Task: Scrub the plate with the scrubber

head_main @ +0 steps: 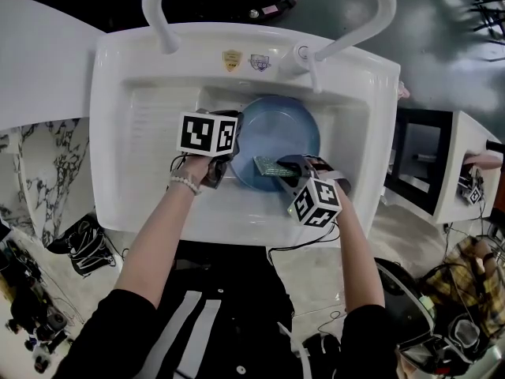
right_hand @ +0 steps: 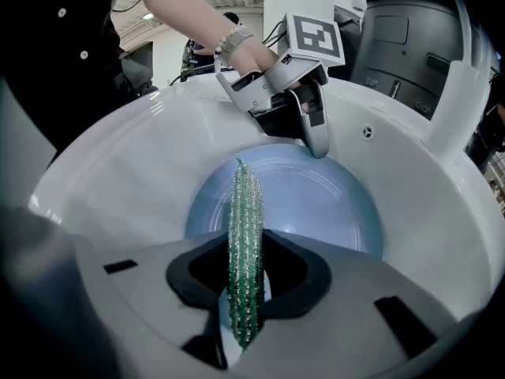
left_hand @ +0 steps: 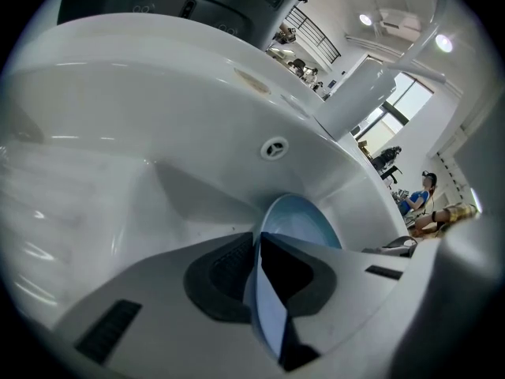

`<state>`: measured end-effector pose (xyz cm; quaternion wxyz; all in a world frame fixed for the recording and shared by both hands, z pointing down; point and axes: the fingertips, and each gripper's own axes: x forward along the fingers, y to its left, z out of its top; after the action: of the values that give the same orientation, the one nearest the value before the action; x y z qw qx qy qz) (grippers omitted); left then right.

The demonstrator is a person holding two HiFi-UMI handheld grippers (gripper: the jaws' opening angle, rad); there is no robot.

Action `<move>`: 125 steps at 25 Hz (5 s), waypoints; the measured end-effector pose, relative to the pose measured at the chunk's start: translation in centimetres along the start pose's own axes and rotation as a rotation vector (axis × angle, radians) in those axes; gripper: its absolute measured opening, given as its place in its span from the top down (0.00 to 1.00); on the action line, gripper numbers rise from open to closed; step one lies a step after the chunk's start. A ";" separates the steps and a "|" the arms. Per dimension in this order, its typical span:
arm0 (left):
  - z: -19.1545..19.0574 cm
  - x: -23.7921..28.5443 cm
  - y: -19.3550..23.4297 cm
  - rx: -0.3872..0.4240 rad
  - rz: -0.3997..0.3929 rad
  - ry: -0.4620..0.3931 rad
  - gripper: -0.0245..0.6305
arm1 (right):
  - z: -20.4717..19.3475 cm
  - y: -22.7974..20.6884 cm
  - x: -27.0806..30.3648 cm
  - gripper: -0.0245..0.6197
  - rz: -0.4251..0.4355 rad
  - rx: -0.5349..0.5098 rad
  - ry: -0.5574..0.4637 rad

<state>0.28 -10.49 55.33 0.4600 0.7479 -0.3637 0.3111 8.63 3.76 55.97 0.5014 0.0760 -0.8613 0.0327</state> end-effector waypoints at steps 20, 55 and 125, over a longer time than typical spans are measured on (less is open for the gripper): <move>-0.1 0.0 -0.5 0.024 -0.010 -0.005 0.92 | 0.8 -7.4 -0.3 0.82 -0.257 -0.093 0.085; -1.2 0.6 -1.3 0.062 -0.016 0.000 0.93 | -4.8 -8.3 -1.0 0.82 -0.407 0.036 0.300; 8.8 -17.6 -6.6 0.222 -0.115 -0.500 0.96 | 11.5 -8.1 -17.3 0.82 -0.625 0.730 -0.574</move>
<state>-2.64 -11.97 34.80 0.2881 0.8667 -0.3866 0.1283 8.51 -4.05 35.09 0.1738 0.5023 -0.8325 0.1564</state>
